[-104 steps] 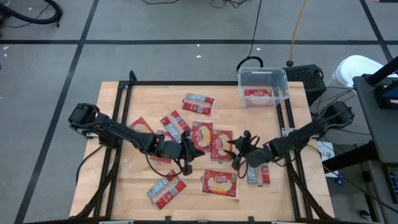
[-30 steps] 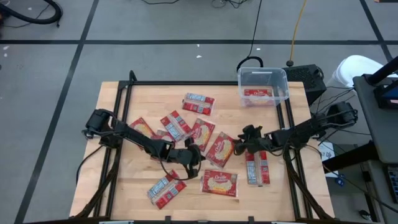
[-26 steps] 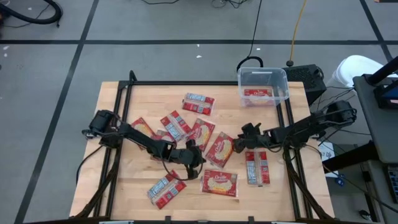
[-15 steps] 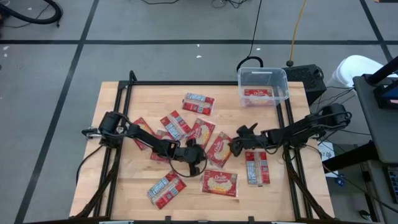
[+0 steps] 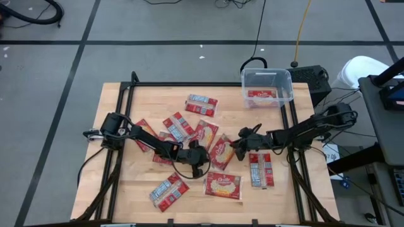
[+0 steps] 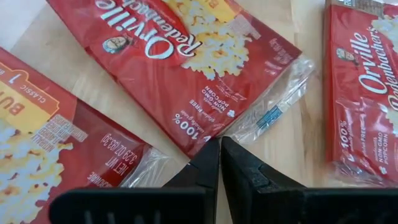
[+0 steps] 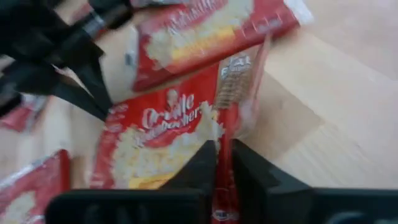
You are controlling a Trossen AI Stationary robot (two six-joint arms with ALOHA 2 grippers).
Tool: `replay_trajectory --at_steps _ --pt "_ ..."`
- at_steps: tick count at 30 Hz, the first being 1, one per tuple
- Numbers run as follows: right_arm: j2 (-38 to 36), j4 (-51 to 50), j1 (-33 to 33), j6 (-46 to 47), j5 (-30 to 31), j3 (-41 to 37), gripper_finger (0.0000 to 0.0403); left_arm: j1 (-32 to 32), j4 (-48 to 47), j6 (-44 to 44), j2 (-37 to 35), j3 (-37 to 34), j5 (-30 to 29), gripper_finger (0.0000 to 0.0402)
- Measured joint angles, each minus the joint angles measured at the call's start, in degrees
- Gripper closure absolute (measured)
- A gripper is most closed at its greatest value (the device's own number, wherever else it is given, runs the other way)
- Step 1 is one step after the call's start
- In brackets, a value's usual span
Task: Sort popcorn bags into baskets
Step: Put the popcorn bag into the transparent container
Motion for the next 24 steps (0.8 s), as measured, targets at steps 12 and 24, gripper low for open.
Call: replay_trajectory --at_steps 12,24 --pt "-15.10 -1.07 1.07 -7.52 6.74 0.50 0.0402 -6.41 -13.50 -1.85 -17.00 -0.09 -20.82 0.0376" --pt "-27.66 -14.13 1.12 -24.17 28.10 10.88 0.0403 -10.10 -18.89 -1.01 -23.47 -0.08 -29.38 0.0376"
